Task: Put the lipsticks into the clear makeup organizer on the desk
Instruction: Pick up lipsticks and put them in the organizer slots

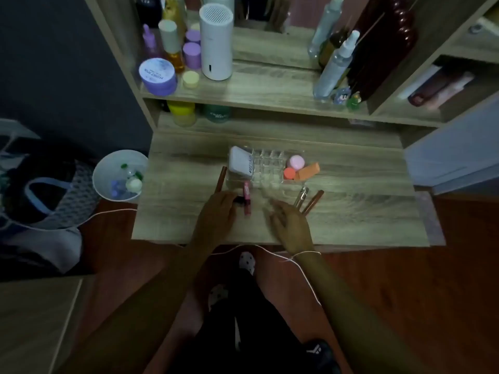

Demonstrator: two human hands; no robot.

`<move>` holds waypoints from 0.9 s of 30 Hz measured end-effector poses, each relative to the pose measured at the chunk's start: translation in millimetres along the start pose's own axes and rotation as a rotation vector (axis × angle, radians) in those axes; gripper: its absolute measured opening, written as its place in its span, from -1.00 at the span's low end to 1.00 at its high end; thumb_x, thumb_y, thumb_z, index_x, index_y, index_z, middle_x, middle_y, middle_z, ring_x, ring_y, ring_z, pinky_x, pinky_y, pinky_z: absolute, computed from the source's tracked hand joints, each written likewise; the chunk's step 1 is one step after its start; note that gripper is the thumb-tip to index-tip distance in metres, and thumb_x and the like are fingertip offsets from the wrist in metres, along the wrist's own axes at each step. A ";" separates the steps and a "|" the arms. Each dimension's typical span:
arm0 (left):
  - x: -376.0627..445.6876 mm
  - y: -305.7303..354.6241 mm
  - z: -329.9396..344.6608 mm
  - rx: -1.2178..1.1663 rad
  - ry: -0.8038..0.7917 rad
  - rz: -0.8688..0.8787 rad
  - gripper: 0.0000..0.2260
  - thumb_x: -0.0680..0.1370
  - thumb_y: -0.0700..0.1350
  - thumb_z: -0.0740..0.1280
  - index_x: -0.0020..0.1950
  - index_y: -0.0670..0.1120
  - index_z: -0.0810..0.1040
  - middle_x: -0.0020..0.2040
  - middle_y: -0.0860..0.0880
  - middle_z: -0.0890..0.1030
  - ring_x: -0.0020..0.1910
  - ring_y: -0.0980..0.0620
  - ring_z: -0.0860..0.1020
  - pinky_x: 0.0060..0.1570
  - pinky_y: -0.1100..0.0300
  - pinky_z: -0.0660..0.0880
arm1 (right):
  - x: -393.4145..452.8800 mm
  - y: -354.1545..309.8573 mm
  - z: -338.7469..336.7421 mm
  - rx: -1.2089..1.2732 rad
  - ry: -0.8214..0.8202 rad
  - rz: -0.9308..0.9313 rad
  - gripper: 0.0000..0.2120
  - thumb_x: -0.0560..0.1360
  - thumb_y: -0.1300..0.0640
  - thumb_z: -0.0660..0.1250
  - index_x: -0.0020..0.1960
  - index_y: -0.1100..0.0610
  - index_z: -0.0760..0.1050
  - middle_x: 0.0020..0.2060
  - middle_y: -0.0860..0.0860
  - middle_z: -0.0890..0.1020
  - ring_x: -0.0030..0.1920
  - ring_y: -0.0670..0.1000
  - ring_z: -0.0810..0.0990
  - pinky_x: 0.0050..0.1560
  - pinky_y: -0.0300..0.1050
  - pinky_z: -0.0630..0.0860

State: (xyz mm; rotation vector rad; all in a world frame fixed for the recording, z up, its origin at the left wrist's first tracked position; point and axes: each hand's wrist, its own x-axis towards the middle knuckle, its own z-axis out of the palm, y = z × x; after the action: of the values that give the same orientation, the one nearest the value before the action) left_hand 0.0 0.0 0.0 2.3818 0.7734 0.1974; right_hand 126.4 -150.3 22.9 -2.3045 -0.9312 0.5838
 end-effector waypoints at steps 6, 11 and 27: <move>19.6 5.7 -1.6 0.105 -0.007 0.054 -0.71 0.45 -0.30 0.40 0.16 -0.22 0.55 0.13 -0.25 0.59 0.07 -0.26 0.55 0.00 -0.11 0.53 | 39.4 -5.2 17.4 0.006 -0.081 0.065 -0.68 0.52 0.18 0.29 0.26 0.17 0.51 0.19 0.16 0.60 0.21 0.14 0.55 0.28 -0.02 0.43; 32.1 7.6 -1.7 0.267 -0.077 0.066 -0.59 0.31 -0.34 0.46 0.14 -0.21 0.57 0.06 -0.23 0.63 -0.01 -0.25 0.59 -0.08 -0.07 0.53 | 64.4 -13.0 33.8 0.040 -0.118 0.061 -0.75 0.52 0.07 0.28 0.11 0.19 0.54 0.04 0.19 0.61 0.05 0.20 0.56 0.09 0.10 0.49; 40.3 2.8 6.5 0.192 -0.097 -0.034 -0.72 0.54 -0.18 0.26 0.25 -0.11 0.52 0.17 -0.15 0.58 0.11 -0.17 0.52 0.09 -0.03 0.41 | 91.2 -0.8 20.0 0.154 -0.219 0.172 -0.88 0.39 0.17 0.38 -0.16 0.18 0.47 -0.22 0.15 0.55 -0.18 0.14 0.50 -0.22 -0.09 0.28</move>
State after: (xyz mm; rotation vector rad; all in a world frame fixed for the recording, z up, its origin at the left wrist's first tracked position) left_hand 36.4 18.0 -5.3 2.5344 0.8181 -0.0072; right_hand 174.6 -76.3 -7.4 -2.2262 -0.7591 0.9621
